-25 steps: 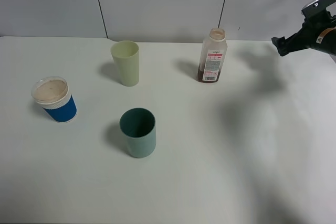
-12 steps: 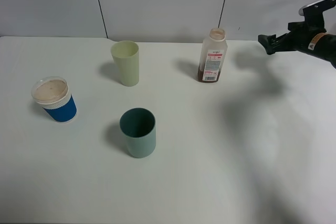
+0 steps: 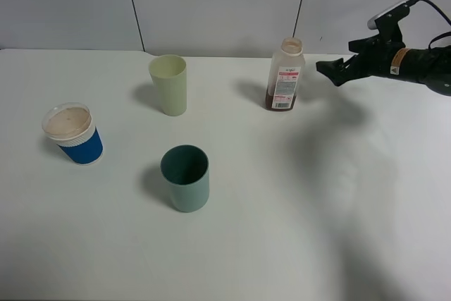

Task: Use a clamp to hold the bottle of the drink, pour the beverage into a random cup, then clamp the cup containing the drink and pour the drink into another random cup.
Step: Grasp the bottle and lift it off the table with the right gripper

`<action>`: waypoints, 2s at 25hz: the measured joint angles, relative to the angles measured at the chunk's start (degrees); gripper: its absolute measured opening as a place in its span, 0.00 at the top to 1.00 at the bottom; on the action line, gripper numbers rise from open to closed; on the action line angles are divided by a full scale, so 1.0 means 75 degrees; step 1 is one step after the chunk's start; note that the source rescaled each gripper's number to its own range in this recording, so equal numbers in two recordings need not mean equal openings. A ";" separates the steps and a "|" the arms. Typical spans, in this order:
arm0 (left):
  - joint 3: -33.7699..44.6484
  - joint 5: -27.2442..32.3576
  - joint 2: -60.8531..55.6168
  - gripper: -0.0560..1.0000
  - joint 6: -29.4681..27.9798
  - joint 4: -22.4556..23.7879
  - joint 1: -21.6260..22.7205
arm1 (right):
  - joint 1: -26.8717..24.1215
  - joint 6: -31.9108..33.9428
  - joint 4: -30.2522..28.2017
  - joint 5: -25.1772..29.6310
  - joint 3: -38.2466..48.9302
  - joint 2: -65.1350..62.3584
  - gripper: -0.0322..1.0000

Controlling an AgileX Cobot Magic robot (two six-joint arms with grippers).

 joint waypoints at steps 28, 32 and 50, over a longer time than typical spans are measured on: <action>0.0000 0.0000 0.0000 0.00 0.0000 -0.0007 0.0000 | -0.0106 0.2896 -0.2870 0.1700 -0.0006 -0.1057 0.04; 0.0000 0.0000 0.0000 0.00 0.0000 -0.0007 0.0000 | -0.0183 0.2948 -0.2911 0.1700 0.0001 -0.1131 0.04; 0.0000 0.0000 0.0000 0.00 0.0000 -0.0007 0.0000 | -0.0329 0.3505 -0.2717 0.1358 0.1214 -0.1678 0.04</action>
